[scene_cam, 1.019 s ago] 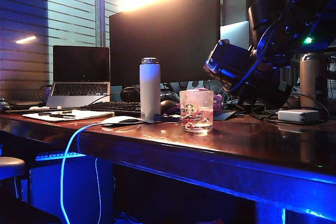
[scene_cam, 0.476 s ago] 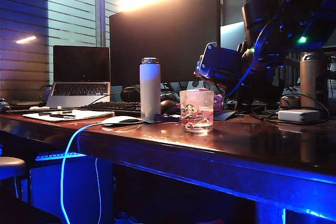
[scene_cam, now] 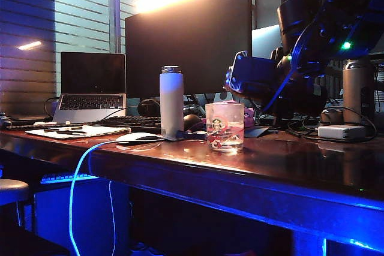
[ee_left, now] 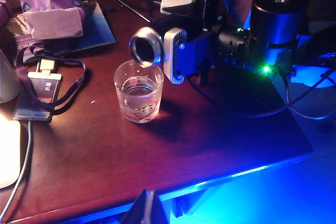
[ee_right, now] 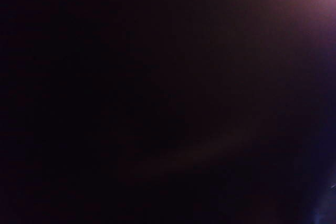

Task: Pick up the black thermos, pour a little water from inside into the glass cup, then place the black thermos back on the table.

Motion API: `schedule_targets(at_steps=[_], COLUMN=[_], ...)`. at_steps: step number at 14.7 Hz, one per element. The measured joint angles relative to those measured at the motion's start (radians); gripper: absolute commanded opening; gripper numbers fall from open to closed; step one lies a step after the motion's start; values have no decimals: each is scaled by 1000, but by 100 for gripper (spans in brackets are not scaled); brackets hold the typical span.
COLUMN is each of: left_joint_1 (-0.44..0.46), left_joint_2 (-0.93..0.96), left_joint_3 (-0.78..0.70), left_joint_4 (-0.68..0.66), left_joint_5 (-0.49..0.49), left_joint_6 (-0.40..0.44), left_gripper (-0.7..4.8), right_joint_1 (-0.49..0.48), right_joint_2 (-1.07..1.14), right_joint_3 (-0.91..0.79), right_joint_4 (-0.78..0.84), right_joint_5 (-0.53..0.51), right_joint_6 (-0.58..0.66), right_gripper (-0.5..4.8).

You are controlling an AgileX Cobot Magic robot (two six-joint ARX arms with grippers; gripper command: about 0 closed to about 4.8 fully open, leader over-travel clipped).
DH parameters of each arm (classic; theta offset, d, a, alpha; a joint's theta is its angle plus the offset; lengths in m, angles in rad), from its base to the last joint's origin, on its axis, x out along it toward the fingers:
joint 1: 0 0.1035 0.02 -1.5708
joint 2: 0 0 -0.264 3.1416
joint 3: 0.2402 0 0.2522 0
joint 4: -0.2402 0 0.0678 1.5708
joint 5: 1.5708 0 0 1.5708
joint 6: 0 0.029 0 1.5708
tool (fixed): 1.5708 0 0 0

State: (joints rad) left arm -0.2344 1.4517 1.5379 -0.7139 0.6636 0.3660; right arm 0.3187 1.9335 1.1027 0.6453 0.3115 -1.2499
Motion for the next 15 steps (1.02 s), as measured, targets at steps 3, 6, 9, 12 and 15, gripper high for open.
schedule_targets(at_steps=[3, 6, 9, 12, 15], left_joint_1=[0, 0, 0, 0, 0], left_joint_2=[0, 0, 0, 0, 0], left_joint_3=[0, 0, 0, 0, 0], left_joint_4=[0, 0, 0, 0, 0], left_joint_5=[0, 0, 0, 0, 0], left_joint_6=[0, 0, 0, 0, 0], left_gripper=[-3, -3, -3, -3, -3], right_joint_1=[0, 0, 0, -2, -5], right_joint_2=[0, 0, 0, 0, 0], right_joint_3=[0, 0, 0, 0, 0], right_joint_4=[0, 0, 0, 0, 0], right_joint_5=[0, 0, -1, 0, 0], right_joint_6=[-31, -32, -34, -35, -41], right_gripper=[55, 55, 55, 55, 55])
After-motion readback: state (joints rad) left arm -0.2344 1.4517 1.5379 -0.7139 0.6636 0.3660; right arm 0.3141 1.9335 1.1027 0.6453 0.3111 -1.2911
